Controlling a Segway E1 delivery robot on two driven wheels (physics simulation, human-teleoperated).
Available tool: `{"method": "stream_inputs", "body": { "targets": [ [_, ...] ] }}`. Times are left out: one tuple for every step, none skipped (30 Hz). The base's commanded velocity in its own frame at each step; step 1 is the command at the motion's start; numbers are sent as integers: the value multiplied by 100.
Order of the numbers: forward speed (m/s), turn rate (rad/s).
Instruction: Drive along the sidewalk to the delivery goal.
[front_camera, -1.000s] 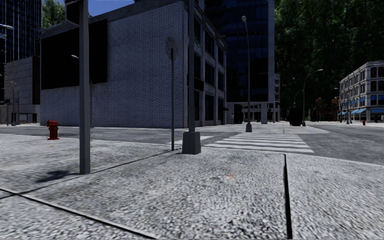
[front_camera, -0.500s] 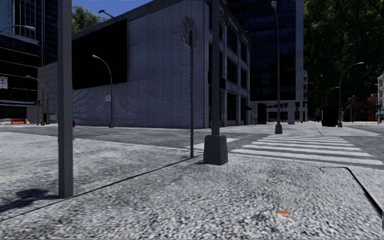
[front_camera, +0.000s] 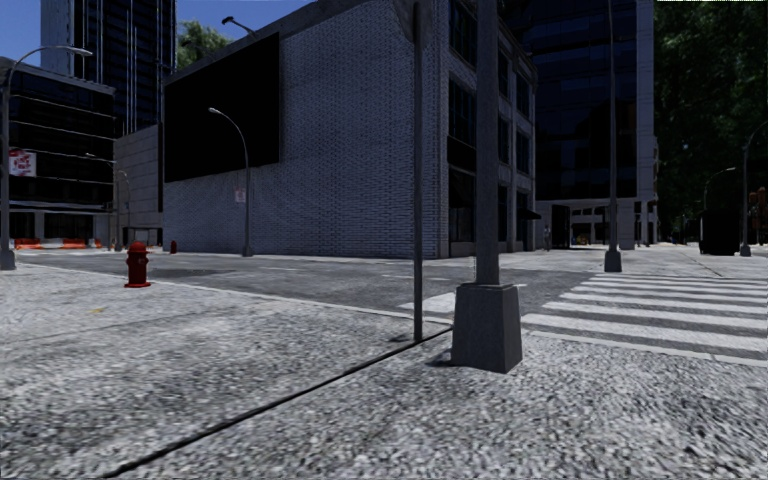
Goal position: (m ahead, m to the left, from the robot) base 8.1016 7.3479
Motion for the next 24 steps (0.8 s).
{"method": "stream_inputs", "body": {
  "targets": [
    [196,48],
    [196,48],
    [175,49],
    [150,52],
    [139,54],
    [139,54],
    [136,55],
    [136,56],
    [136,59],
    [136,59],
    [136,66],
    [136,66],
    [139,66],
    [139,66],
    [145,66],
    [150,66],
    [154,66],
    [158,66],
    [158,66],
    [163,66],
    [171,66],
    [176,66],
    [176,66],
    [182,66]
  ]
}}
